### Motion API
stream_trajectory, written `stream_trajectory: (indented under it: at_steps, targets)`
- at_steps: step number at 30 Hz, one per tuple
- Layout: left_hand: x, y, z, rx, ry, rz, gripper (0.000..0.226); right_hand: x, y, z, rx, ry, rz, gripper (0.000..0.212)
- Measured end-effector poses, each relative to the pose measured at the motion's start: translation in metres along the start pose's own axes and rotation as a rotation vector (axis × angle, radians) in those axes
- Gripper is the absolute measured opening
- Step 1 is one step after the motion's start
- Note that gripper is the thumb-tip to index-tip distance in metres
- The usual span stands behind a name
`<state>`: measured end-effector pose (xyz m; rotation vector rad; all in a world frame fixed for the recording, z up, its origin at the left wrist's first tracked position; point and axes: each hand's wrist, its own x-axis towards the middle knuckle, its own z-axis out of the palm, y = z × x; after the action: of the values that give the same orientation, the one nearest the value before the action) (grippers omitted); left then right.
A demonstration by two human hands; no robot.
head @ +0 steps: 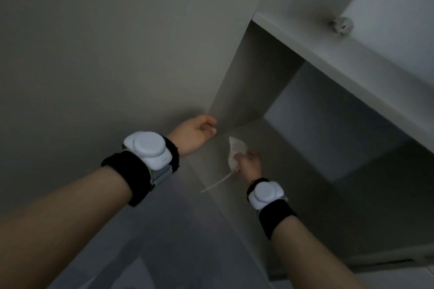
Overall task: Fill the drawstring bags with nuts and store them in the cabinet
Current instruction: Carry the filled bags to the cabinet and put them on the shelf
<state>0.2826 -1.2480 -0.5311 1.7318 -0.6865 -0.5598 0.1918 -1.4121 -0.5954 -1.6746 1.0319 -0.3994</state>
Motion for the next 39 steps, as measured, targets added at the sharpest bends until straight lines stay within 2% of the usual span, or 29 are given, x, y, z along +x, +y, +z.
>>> stream_trajectory:
  at_steps: [2, 4, 9, 11, 13, 16, 20, 25, 28, 31, 34, 39]
  targets:
    - [0.002, -0.001, 0.006, 0.023, 0.013, 0.008, 0.027, 0.016, 0.027, -0.005, -0.128, 0.113, 0.021, 0.049]
    - [0.004, -0.005, 0.01, 0.028, 0.026, 0.007, 0.027, 0.03, 0.049, -0.008, -0.199, 0.162, -0.015, 0.049]
    - [0.006, -0.021, 0.013, 0.074, 0.038, -0.017, 0.026, 0.042, 0.083, -0.009, -0.344, 0.114, -0.209, 0.025]
    - [0.01, -0.03, 0.014, 0.055, 0.041, -0.041, 0.026, 0.03, 0.094, -0.006, -0.466, 0.115, -0.283, 0.034]
    - [0.015, -0.036, 0.015, 0.056, 0.046, -0.056, 0.025, 0.014, 0.106, -0.003, -0.631, 0.028, -0.344, 0.049]
    - [0.022, -0.043, 0.016, 0.044, 0.044, -0.068, 0.022, 0.012, 0.122, 0.001, -0.735, -0.027, -0.466, 0.051]
    - [0.036, -0.05, 0.023, 0.002, 0.036, -0.087, 0.018, 0.046, 0.115, 0.002, -0.761, -0.021, -0.407, 0.053]
    - [0.051, -0.079, 0.037, 0.227, -0.046, -0.088, 0.039, 0.106, 0.098, -0.007, -0.847, -0.013, -0.383, 0.055]
    - [0.051, -0.1, 0.046, 0.356, -0.206, -0.128, 0.052, 0.138, 0.085, -0.016, -0.932, -0.033, -0.342, 0.056]
    - [0.05, -0.127, 0.058, 0.66, -0.348, -0.093, 0.061, 0.167, 0.078, -0.018, -1.005, -0.069, -0.319, 0.057]
    - [0.049, -0.148, 0.066, 0.873, -0.373, -0.038, 0.058, 0.193, 0.074, -0.017, -1.01, -0.073, -0.293, 0.059]
    - [0.054, -0.159, 0.06, 0.956, -0.432, 0.033, 0.053, 0.231, 0.067, -0.016, -1.001, -0.089, -0.265, 0.06]
